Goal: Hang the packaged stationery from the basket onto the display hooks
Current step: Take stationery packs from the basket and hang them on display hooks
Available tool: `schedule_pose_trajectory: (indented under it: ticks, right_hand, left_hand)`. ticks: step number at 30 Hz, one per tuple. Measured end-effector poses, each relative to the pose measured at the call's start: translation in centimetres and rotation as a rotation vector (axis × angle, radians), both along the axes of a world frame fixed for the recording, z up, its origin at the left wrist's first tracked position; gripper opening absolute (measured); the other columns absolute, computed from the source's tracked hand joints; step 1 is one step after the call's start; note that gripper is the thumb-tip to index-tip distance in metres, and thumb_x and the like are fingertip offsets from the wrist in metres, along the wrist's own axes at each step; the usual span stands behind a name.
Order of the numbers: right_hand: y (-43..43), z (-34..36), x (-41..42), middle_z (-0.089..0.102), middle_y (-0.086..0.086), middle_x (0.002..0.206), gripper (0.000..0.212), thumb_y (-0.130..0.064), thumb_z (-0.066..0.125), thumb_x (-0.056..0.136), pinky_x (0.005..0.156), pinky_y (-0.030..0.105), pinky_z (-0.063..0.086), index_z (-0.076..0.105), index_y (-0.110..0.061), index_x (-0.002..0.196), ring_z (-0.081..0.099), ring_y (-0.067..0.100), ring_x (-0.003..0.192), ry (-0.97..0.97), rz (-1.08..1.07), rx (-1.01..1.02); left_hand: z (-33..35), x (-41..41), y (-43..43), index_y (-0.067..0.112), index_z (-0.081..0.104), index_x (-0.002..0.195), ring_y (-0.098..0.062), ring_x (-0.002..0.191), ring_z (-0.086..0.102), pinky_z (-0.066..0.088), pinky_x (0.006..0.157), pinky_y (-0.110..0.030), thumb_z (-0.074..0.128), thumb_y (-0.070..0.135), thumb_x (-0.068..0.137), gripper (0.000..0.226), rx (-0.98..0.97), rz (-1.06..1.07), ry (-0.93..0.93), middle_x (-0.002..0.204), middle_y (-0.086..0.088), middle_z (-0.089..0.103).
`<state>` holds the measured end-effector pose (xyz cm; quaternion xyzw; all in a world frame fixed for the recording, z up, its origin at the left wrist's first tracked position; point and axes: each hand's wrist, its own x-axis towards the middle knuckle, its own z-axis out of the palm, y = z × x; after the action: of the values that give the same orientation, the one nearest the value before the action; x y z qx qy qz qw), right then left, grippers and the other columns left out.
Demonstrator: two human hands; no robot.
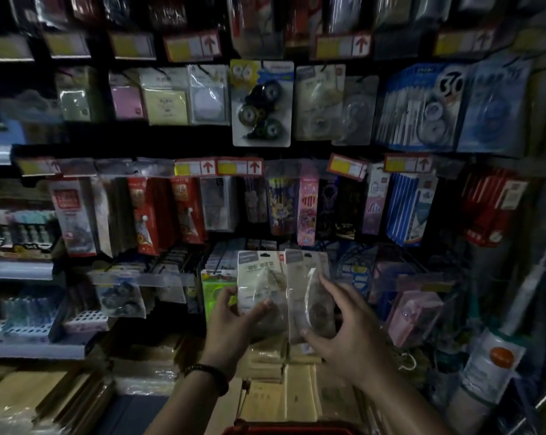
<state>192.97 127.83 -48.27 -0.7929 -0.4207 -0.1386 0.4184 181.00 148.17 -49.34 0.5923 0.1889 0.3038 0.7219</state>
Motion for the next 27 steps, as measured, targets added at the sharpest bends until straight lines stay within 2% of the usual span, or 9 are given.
schedule_pose_trajectory:
  ticks: [2, 4, 8, 12, 15, 18, 20, 24, 27]
  right_hand:
    - [0.1, 1.1, 0.6, 0.034, -0.028, 0.148, 0.100, -0.057, 0.082, 0.077, 0.111, 0.029, 0.048, 0.028, -0.047, 0.161, 0.041, 0.002, 0.138, -0.035, -0.028, -0.016]
    - [0.3, 2.5, 1.2, 0.032, -0.028, 0.150, 0.101, -0.053, 0.084, 0.078, 0.111, 0.028, 0.048, 0.027, -0.046, 0.161, 0.039, 0.001, 0.138, -0.070, -0.042, -0.015]
    - [0.8, 6.3, 2.5, 0.034, -0.025, 0.151, 0.102, -0.051, 0.083, 0.078, 0.095, 0.010, 0.039, 0.021, -0.048, 0.159, 0.037, 0.001, 0.138, -0.224, -0.079, -0.002]
    - [1.4, 11.6, 4.5, 0.038, -0.019, 0.150, 0.100, -0.051, 0.081, 0.078, 0.102, 0.029, 0.049, 0.026, -0.042, 0.161, 0.039, 0.012, 0.141, -0.349, -0.120, 0.042]
    - [2.0, 16.5, 6.4, 0.040, -0.016, 0.149, 0.097, -0.049, 0.080, 0.078, 0.105, 0.035, 0.050, 0.033, -0.035, 0.161, 0.040, 0.016, 0.141, -0.464, -0.171, 0.084]
    - [2.9, 21.0, 8.4, 0.041, -0.012, 0.149, 0.091, -0.049, 0.080, 0.083, 0.101, 0.036, 0.052, 0.037, -0.030, 0.161, 0.041, 0.020, 0.140, -0.487, -0.224, 0.084]
    - [3.9, 23.3, 9.9, 0.042, -0.011, 0.147, 0.088, -0.051, 0.076, 0.085, 0.098, 0.038, 0.054, 0.038, -0.028, 0.160, 0.041, 0.021, 0.138, -0.515, -0.270, 0.075]
    - [6.2, 26.5, 12.4, 0.034, -0.013, 0.149, 0.087, -0.056, 0.067, 0.087, 0.087, 0.040, 0.059, 0.029, -0.034, 0.162, 0.036, 0.020, 0.138, -0.553, -0.334, 0.010]
    - [8.0, 27.6, 13.7, 0.032, -0.008, 0.151, 0.087, -0.056, 0.064, 0.088, 0.084, 0.043, 0.061, 0.026, -0.034, 0.163, 0.033, 0.025, 0.139, -0.593, -0.363, -0.040]
  left_hand:
    - [1.3, 0.4, 0.1, 0.029, 0.060, 0.127, -0.031, 0.101, 0.081, 0.068, 0.079, -0.050, 0.085, 0.019, 0.087, 0.047, 0.007, -0.037, -0.045, 0.115, -0.007, 0.081]
    - [3.0, 1.0, 0.4, 0.030, 0.060, 0.127, -0.033, 0.104, 0.080, 0.067, 0.082, -0.054, 0.082, 0.021, 0.088, 0.045, 0.002, -0.068, -0.081, 0.118, -0.008, 0.081]
    - [6.7, 2.3, 1.0, 0.033, 0.065, 0.121, -0.033, 0.108, 0.079, 0.066, 0.084, -0.056, 0.083, 0.027, 0.084, 0.042, 0.052, -0.106, -0.149, 0.122, -0.007, 0.079]
    - [11.2, 3.5, 2.1, 0.036, 0.066, 0.123, -0.034, 0.109, 0.078, 0.066, 0.080, -0.048, 0.091, 0.041, 0.077, 0.053, 0.120, -0.117, -0.217, 0.123, -0.008, 0.077]
    - [15.1, 4.0, 3.0, 0.035, 0.068, 0.125, -0.028, 0.111, 0.078, 0.067, 0.085, -0.043, 0.096, 0.053, 0.069, 0.065, 0.208, -0.098, -0.266, 0.125, -0.006, 0.077]
    - [18.2, 5.1, 4.4, 0.032, 0.071, 0.121, -0.025, 0.108, 0.079, 0.067, 0.085, -0.038, 0.090, 0.035, 0.081, 0.044, 0.275, -0.048, -0.294, 0.119, -0.004, 0.080]
    - [19.7, 5.9, 5.3, 0.027, 0.069, 0.123, -0.027, 0.103, 0.080, 0.067, 0.080, -0.038, 0.085, 0.023, 0.084, 0.042, 0.288, -0.025, -0.293, 0.114, -0.005, 0.082]
    - [21.7, 6.7, 6.6, 0.022, 0.067, 0.120, -0.027, 0.095, 0.082, 0.067, 0.069, -0.036, 0.086, 0.028, 0.069, 0.055, 0.250, 0.020, -0.342, 0.109, -0.009, 0.082]
    - [22.4, 7.4, 7.4, 0.022, 0.067, 0.121, -0.027, 0.096, 0.081, 0.067, 0.075, -0.044, 0.083, 0.018, 0.084, 0.040, 0.262, 0.044, -0.334, 0.111, -0.010, 0.080]
